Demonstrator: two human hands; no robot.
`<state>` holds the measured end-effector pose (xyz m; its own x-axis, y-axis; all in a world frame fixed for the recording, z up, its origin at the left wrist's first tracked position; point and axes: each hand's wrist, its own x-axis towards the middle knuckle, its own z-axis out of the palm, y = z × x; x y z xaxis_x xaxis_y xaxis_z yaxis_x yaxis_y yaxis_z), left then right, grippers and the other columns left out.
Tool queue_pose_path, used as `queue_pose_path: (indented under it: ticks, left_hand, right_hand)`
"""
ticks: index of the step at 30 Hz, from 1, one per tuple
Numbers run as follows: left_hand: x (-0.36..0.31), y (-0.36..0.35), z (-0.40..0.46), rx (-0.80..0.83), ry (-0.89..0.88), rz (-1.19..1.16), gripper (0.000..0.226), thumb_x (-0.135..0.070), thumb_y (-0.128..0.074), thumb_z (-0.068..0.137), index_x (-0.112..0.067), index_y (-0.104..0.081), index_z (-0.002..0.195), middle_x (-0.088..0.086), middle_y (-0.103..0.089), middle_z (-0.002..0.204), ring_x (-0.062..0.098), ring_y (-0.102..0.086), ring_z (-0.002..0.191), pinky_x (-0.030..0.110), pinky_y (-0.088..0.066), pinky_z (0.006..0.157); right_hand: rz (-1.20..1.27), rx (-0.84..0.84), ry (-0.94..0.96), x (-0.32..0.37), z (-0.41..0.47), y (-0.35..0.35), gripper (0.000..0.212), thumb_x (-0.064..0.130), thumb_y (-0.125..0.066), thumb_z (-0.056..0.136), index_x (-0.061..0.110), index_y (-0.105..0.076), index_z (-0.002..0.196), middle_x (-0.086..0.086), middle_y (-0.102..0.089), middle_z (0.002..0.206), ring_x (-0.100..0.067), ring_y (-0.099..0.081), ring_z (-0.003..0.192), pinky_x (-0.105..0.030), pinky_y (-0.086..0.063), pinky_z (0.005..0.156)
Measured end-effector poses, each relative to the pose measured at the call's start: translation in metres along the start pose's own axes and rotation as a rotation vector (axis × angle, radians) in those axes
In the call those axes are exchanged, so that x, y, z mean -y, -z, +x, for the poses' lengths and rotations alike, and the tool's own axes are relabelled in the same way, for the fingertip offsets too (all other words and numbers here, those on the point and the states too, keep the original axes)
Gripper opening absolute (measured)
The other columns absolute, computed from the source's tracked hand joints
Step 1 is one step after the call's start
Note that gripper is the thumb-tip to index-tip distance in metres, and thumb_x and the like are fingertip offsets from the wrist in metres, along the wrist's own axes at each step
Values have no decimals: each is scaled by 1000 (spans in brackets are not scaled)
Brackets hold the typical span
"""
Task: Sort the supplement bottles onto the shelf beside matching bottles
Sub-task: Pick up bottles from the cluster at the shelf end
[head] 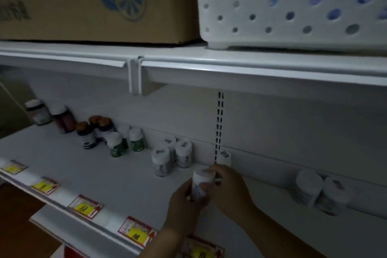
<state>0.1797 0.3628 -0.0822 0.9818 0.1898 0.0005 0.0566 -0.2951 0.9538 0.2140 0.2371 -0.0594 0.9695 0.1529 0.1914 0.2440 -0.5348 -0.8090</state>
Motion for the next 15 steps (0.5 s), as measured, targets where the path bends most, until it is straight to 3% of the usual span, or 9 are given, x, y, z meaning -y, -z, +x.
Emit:
queue_pose_path:
  ticks: [2,5,8,11,13,15]
  left_hand:
    - [9,18,15,-129,-28,43,34,-9,-76,71,-29,-63,95,-16,-69,86,1,-65,87,9,-43,63]
    - [24,43,27,-208,7,68,43,2,-69,71,-35,-48,75,-14,-59,74,7,-60,83,15,-40,62]
    - [36,55,39,77,-4,186,26,-8,-59,82,-28,-53,97,-8,-56,93,14,-56,90,16,-38,66]
    - [37,59,52,198,-110,292,37,-9,-50,88,-16,-50,124,-3,-54,102,14,-57,106,6,-36,62]
    - [35,63,57,251,-138,352,39,-11,-48,91,-15,-46,130,-10,-54,95,14,-55,110,4,-36,62]
    - [41,61,60,313,-177,367,31,-15,-50,92,-15,-50,123,-21,-43,79,6,-53,93,2,-38,64]
  right_hand:
    - [-70,-49,42,9,21,-24,37,28,-75,73,20,-62,107,2,-62,110,-15,-57,103,-26,-48,83]
    - [-108,-103,10,21,47,-58,44,30,-75,73,17,-60,112,0,-60,110,-17,-56,102,-22,-42,78]
    - [-151,-100,-8,28,61,-84,40,28,-74,74,16,-58,108,4,-51,100,-17,-56,96,-20,-35,72]
    - [-182,-134,-18,30,63,-98,37,29,-74,73,17,-57,104,6,-47,100,-15,-52,94,-21,-34,72]
    - [-215,-134,-11,28,61,-100,40,32,-71,74,19,-56,108,4,-51,108,-16,-52,102,-21,-36,77]
    - [-254,-100,36,28,52,-92,48,40,-63,78,17,-54,120,-1,-53,122,-18,-49,113,-21,-36,88]
